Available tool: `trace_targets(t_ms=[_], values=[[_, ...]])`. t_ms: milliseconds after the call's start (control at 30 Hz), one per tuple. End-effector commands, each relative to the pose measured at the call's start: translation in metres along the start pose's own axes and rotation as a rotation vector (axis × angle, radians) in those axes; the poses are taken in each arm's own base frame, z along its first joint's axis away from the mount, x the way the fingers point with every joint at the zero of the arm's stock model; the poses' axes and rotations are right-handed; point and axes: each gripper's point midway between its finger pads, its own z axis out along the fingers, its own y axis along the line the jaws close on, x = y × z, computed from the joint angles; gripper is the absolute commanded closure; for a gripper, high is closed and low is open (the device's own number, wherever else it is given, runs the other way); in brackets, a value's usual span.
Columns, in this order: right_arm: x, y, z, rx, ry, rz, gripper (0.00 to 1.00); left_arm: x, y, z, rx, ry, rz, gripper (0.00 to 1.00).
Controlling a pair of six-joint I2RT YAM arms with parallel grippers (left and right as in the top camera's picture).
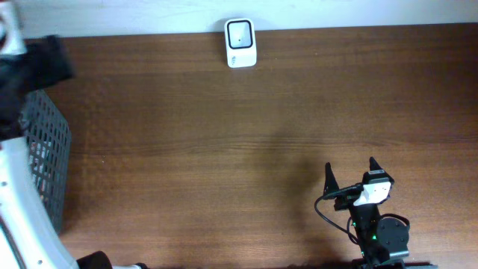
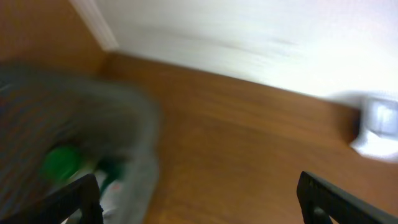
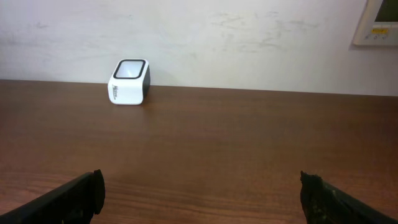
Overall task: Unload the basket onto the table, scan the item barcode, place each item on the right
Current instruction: 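Reach the left gripper into the grey basket toward a white tube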
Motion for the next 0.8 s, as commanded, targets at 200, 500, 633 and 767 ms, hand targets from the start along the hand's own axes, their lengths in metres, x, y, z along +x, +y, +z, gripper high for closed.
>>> trace_targets(t_ms=[200, 500, 633, 767], values=[[0.003, 0.001, 0.000, 0.000, 0.005, -0.007, 0.02, 0.066, 0.166, 0.019, -0.428, 0.171, -0.572, 0.08], [0.003, 0.001, 0.000, 0.000, 0.004, -0.007, 0.02, 0.150, 0.214, 0.076, -0.509, 0.317, -0.586, 0.00], [0.003, 0.001, 0.000, 0.000, 0.005, -0.008, 0.02, 0.180, 0.227, 0.100, -0.505, 0.362, -0.500, 0.02], [0.003, 0.001, 0.000, 0.000, 0.005, -0.008, 0.02, 0.205, 0.234, 0.121, -0.485, 0.448, -0.420, 0.08]])
